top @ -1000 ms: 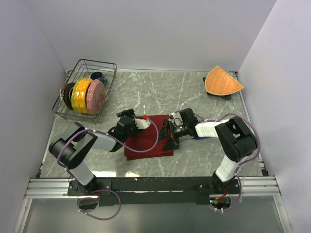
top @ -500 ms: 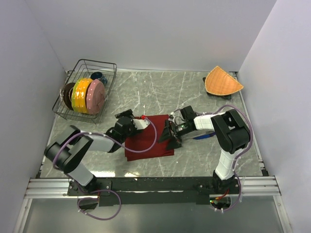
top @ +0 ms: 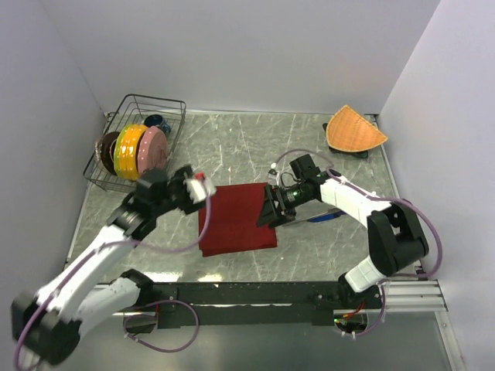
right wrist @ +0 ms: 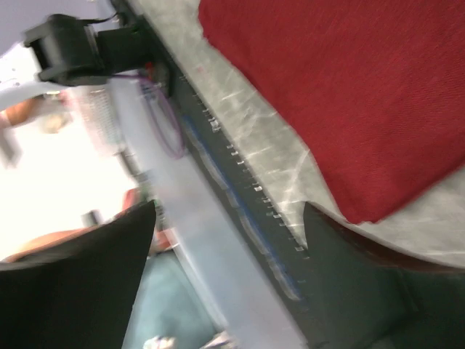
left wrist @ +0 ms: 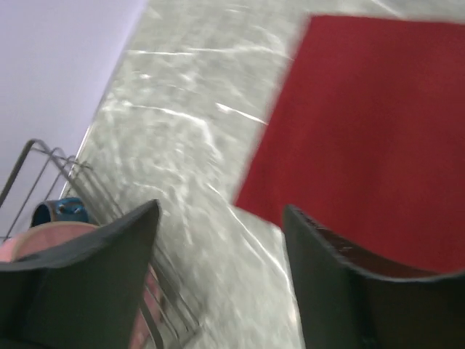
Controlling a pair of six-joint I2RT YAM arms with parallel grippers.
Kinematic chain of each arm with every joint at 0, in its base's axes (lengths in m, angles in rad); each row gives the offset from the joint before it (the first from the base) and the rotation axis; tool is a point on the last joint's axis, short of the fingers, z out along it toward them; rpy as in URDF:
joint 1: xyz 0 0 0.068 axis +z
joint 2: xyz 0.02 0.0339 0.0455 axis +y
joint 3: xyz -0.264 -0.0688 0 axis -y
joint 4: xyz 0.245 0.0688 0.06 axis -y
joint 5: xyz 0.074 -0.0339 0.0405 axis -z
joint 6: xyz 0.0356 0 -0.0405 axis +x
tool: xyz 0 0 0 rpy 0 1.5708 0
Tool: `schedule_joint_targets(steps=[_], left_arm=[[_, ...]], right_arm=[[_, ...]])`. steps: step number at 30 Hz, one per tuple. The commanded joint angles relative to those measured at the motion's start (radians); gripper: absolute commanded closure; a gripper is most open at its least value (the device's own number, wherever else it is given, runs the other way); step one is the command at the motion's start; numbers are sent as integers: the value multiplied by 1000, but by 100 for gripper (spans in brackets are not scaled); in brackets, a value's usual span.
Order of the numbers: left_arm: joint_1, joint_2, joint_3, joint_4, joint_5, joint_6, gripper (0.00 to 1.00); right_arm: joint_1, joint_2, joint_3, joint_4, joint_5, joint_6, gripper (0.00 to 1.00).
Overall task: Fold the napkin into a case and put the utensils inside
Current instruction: Smooth out the square-folded napkin at the center of the board.
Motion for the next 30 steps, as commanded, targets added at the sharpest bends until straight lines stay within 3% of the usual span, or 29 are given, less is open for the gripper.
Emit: schedule_joint_targets(steps=[1,3,7,16,30], left_arm=[[14,-171,-102,-463,222,149,34],[16,-214,-125,-508,254,184,35],[13,-282,-210,-470,263,183,36],[14,-208,-238,-451,236,238,34],[14,-236,-253,-504,242,306,33]], right_arm=[[4,-66,49,-52,132,-117,30],[8,-84,23,-44,143,-126,47],[36,-52,-34,-37,157,-152,61],[65,93,-22,-23,237,-168,62],[17,202,-21,-76,212,-169,63]])
